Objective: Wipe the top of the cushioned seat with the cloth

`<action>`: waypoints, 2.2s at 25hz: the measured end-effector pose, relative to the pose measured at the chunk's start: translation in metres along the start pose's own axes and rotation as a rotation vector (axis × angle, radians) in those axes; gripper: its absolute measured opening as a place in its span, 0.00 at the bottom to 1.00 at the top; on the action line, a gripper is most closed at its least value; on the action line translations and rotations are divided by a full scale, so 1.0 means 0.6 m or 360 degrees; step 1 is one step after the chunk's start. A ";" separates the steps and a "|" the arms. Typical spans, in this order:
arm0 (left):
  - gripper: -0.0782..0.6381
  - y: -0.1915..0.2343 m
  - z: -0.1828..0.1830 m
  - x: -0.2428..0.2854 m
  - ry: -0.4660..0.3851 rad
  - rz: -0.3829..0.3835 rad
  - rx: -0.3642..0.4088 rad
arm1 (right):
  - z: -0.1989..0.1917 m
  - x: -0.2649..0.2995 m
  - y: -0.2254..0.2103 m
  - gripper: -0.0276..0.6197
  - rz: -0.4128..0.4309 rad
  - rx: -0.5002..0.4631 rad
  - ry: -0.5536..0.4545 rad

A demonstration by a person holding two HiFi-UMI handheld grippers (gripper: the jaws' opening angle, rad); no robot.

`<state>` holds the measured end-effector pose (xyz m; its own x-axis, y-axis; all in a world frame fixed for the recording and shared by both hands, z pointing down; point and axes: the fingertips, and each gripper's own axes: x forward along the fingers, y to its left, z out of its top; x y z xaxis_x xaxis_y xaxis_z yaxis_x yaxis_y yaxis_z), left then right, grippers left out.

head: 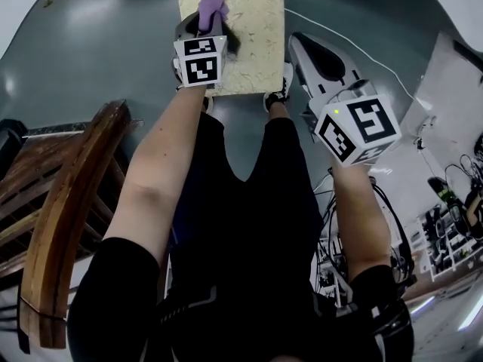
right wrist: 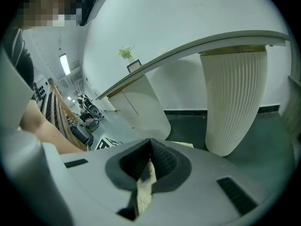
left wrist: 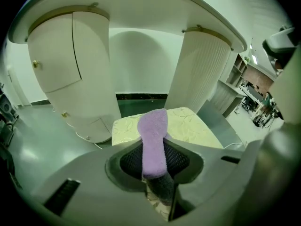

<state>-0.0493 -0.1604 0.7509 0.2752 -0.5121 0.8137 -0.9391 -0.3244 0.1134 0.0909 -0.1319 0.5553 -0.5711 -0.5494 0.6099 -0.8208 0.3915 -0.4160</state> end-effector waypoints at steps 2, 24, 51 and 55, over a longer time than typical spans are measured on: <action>0.24 0.012 -0.003 -0.004 0.0000 -0.0005 0.0011 | -0.003 0.007 0.006 0.05 -0.0012 -0.0007 0.0014; 0.24 0.055 0.050 -0.070 -0.0071 0.0080 -0.0123 | 0.027 -0.013 -0.004 0.05 0.0031 0.0020 -0.0072; 0.24 -0.206 0.110 0.111 -0.0043 -0.0133 0.0106 | -0.042 -0.117 -0.155 0.05 -0.0117 0.0156 -0.0118; 0.24 -0.158 0.108 0.107 -0.0054 -0.0148 0.0067 | -0.033 -0.095 -0.126 0.05 -0.0103 0.0134 -0.0127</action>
<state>0.0707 -0.2137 0.7553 0.3680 -0.5045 0.7810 -0.9000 -0.4043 0.1629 0.1859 -0.1156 0.5654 -0.5132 -0.6298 0.5830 -0.8520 0.2919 -0.4346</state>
